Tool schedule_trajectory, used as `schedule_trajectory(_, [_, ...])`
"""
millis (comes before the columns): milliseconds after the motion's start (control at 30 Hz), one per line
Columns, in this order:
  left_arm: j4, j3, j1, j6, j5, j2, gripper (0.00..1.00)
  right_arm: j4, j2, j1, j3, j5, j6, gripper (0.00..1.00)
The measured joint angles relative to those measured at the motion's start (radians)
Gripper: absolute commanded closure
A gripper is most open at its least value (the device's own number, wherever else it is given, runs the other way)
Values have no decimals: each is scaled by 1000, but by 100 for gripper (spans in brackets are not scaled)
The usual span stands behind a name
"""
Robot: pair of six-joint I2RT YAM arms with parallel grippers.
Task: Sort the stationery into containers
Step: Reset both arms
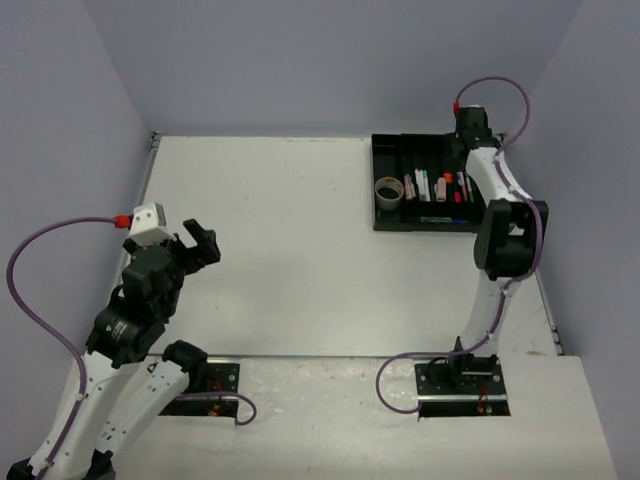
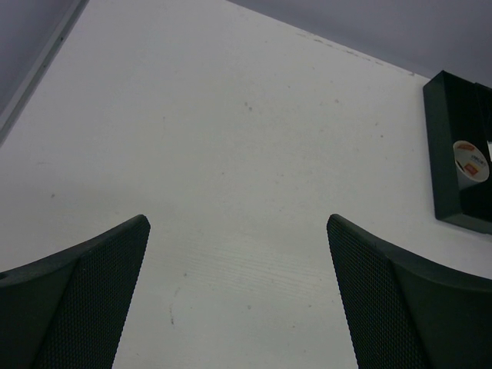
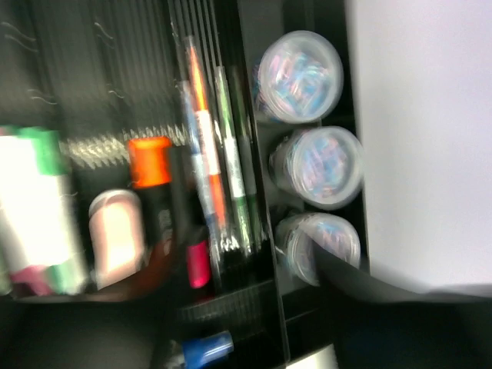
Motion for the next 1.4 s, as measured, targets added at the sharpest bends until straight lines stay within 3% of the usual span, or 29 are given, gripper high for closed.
schedule_trajectory(100, [5,0,14,1,0,23,0,2,-258,90,-151,13,60,1])
schedule_trajectory(333, [7,0,29,4,8,72,0,58,-837,427,-491,40,230,1])
schedule_trajectory(533, [34,0,29,29,42,146,0,-18,-1161,462,-734,2,395,1])
schedule_trajectory(733, [65,2,35,59,107,281,0,-57,-1470,463,-879,-41,458,1])
schedule_trajectory(900, [64,29,46,78,132,355,0,-113,-1567,463,-898,-26,502,1])
schedule_trajectory(1200, [64,72,48,103,72,354,0,-187,-1639,464,-914,39,516,1])
schedule_trajectory(1400, [94,13,61,120,70,306,0,-178,-1656,464,-949,38,514,1])
